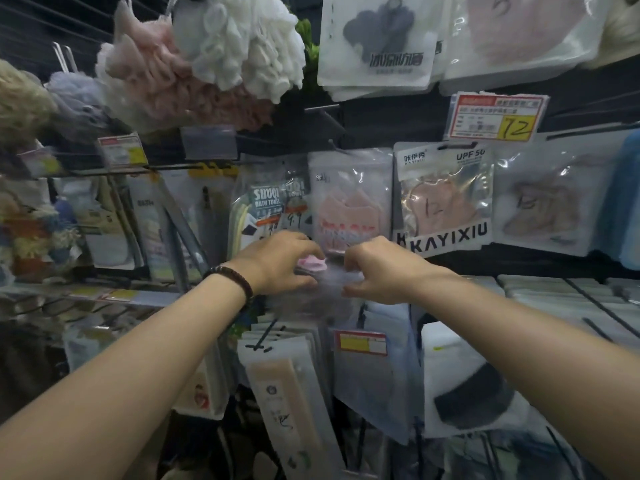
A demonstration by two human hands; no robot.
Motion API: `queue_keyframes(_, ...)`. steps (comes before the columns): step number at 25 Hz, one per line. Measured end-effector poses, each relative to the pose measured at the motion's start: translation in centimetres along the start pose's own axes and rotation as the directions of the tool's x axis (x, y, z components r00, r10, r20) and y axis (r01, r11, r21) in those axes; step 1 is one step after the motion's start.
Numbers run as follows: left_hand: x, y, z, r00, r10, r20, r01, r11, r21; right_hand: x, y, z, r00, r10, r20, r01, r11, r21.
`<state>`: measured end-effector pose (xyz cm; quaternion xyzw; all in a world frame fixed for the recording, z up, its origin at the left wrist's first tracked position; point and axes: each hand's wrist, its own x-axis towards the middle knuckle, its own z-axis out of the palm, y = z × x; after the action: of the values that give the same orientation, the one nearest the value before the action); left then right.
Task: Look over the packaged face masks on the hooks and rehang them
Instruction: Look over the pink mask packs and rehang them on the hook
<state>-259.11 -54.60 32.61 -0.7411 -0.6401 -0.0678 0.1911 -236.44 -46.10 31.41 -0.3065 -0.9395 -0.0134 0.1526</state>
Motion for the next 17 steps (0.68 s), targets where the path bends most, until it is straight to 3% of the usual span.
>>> queue_keyframes(4,0.4,-1.7,1.0,0.992,0.123,-0.025,-0.123,0.992,-0.024,0.0,-1.1,0.3,0.997,0.075,0.010,-0.073,0.990,-0.119)
queue_keyframes(9,0.6,-2.5,1.1,0.922,0.372,-0.108,-0.355,0.923,0.150,-0.2,-1.3,0.2,0.992,0.126,0.029,-0.123,0.988,-0.095)
queue_keyframes(17,0.9,-3.2,0.8,0.892,0.441,-0.101,-0.430,0.896,0.111,-0.3,-1.1,0.2,0.995,0.095,0.025,-0.092,0.991,-0.095)
